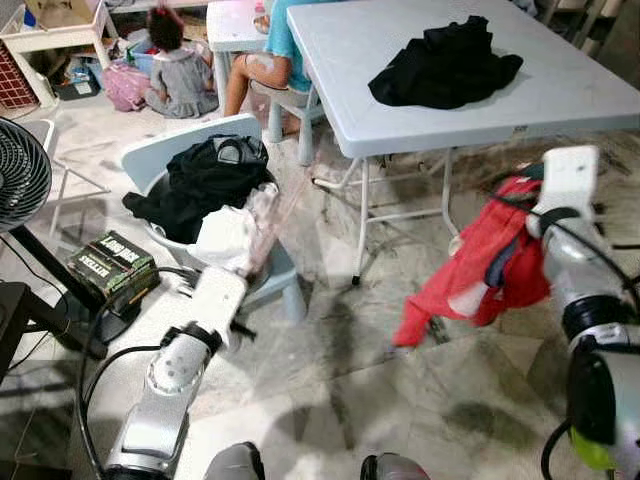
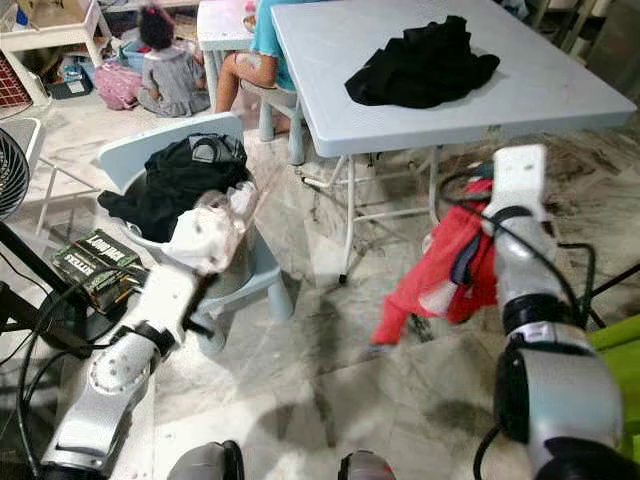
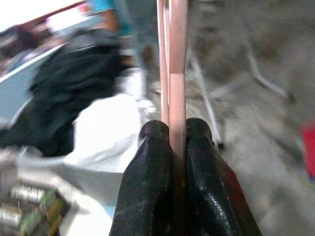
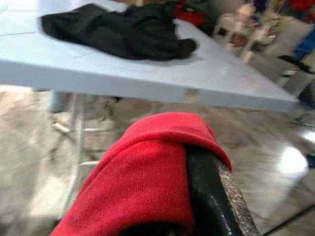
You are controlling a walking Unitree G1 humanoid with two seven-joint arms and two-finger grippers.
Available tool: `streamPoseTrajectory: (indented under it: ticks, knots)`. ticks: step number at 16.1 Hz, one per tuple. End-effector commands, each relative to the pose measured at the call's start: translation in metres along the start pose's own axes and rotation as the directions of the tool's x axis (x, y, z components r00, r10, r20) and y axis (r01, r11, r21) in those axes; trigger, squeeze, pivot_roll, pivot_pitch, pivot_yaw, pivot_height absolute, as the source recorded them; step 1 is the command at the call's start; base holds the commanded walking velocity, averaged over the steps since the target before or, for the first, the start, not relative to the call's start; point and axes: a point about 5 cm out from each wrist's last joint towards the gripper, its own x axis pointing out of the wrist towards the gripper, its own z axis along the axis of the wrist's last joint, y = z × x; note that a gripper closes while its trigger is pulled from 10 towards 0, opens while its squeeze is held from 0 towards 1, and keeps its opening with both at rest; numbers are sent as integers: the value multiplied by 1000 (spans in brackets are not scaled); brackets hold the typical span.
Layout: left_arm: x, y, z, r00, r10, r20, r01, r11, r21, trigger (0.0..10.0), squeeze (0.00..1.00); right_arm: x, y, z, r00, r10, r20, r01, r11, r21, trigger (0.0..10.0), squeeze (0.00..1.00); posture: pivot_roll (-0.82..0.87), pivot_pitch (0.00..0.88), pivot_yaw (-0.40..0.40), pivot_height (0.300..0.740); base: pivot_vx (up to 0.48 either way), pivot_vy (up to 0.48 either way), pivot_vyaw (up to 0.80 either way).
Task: Hang hanger
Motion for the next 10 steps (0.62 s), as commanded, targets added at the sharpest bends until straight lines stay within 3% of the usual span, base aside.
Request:
streamPoseTrajectory:
  ticks: [1,4,6,8,9,10]
  knots:
    - [-2,9,6,998,60,18,-60,997,-44,10000,0,1,0,12,998,18,62,-19,1000,20,0,0,-10,95,-7,740,0,0,0]
    - [-5,13,14,990,128,57,-119,983,-141,10000,0,-17,27,-13,981,184,58,-186,982,31,0,0,-3,78,23,740,0,0,0]
    - [-5,12,15,988,136,69,-126,982,-143,10000,0,-36,43,-21,964,243,109,-248,968,41,0,0,-3,51,11,740,0,0,0]
    - [-8,15,14,980,191,59,-180,972,-153,10000,0,-53,45,-27,967,212,144,-228,968,104,0,0,-7,32,8,740,0,0,0]
    - [-11,16,10,975,217,39,-205,958,-199,10000,0,-75,44,-44,982,146,122,-167,969,180,0,0,-11,24,6,740,0,0,0]
    - [-12,16,10,975,219,40,-208,959,-194,10000,0,-81,45,-48,982,143,124,-163,971,174,0,0,-12,23,6,740,0,0,0]
